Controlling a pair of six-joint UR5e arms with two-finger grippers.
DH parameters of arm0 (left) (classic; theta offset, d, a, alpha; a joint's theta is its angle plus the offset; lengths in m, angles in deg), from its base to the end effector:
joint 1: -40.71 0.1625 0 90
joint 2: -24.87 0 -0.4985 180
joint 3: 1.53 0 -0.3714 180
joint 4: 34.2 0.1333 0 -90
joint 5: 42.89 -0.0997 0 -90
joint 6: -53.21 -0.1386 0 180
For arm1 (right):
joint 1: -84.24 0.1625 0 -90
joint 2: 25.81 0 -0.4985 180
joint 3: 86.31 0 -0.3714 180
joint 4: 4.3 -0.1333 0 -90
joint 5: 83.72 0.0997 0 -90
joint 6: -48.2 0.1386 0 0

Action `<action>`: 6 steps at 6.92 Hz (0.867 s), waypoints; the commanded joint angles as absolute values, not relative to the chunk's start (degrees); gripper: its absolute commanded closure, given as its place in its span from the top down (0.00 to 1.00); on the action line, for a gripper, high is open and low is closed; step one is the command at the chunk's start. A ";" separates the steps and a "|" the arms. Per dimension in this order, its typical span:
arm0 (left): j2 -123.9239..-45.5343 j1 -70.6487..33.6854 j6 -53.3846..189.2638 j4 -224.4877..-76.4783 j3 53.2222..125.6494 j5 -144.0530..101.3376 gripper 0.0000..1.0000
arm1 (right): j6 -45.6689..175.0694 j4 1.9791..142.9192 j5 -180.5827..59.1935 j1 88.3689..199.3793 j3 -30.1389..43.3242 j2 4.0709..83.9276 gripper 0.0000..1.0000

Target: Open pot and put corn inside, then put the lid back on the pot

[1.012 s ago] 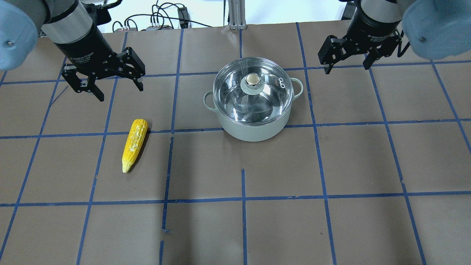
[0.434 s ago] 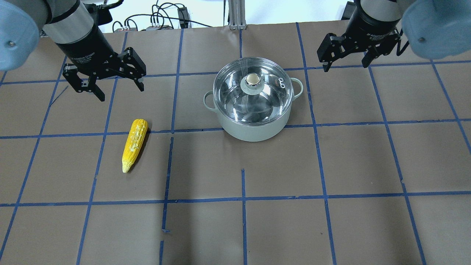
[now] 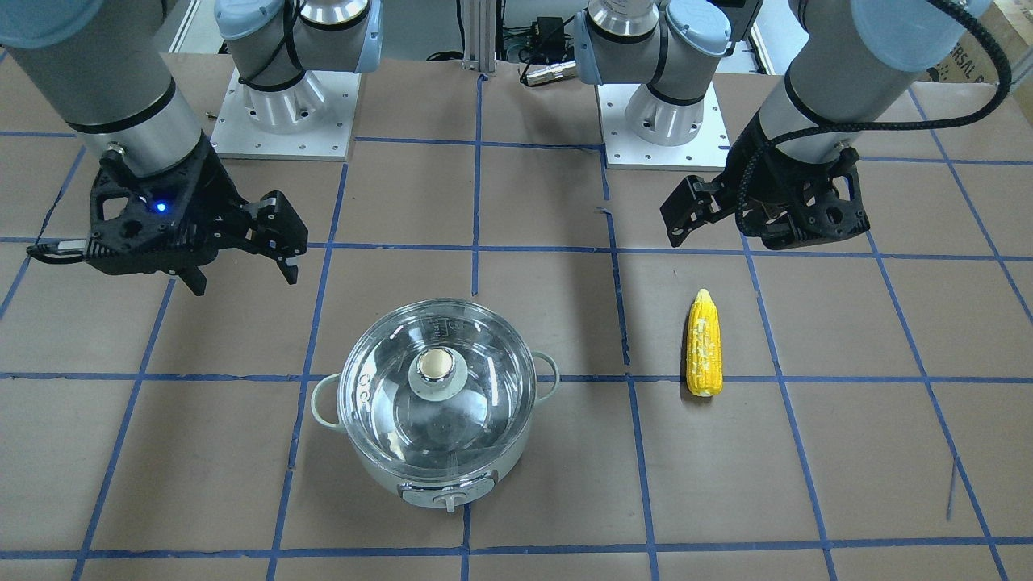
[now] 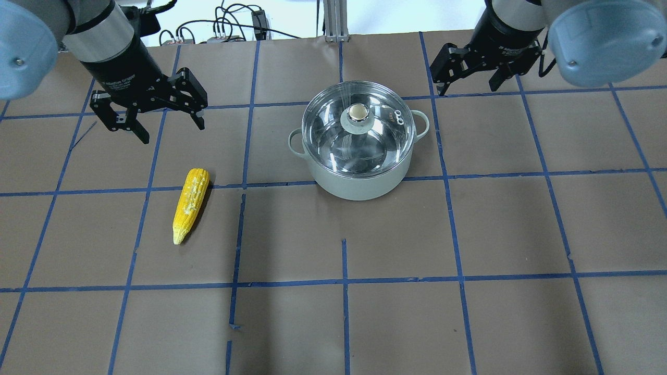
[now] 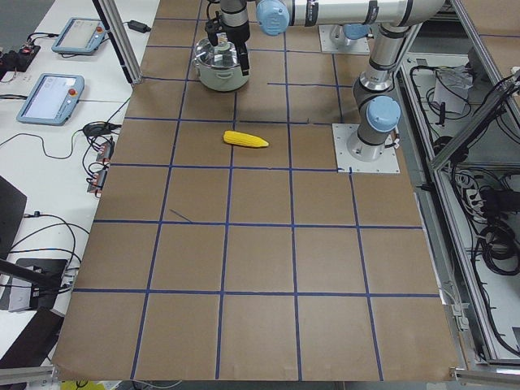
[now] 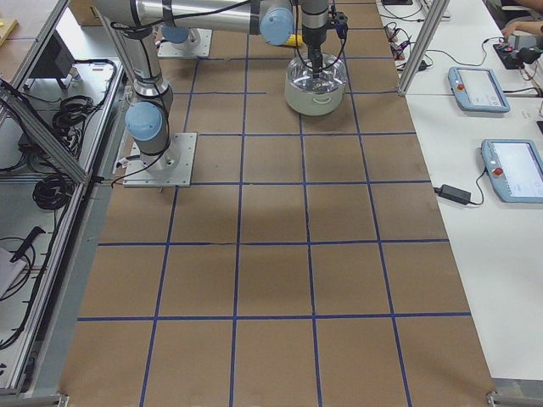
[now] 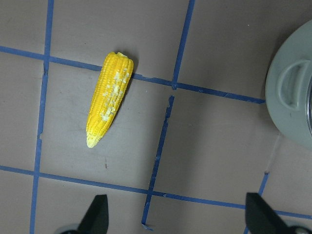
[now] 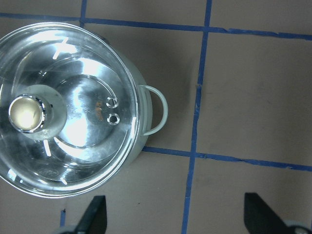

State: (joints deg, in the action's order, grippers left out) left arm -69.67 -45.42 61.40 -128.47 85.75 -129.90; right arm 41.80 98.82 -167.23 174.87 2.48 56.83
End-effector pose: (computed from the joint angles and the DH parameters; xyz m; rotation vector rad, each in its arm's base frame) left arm -0.1068 -0.5035 0.4994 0.3288 -3.0715 -0.1672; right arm 0.1550 -0.5471 0.4925 -0.1961 3.0223 -0.1929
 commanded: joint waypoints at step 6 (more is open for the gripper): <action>-70.06 -45.42 61.47 -127.19 85.74 -129.81 1.00 | 52.68 106.17 -177.05 190.32 -6.86 40.83 0.93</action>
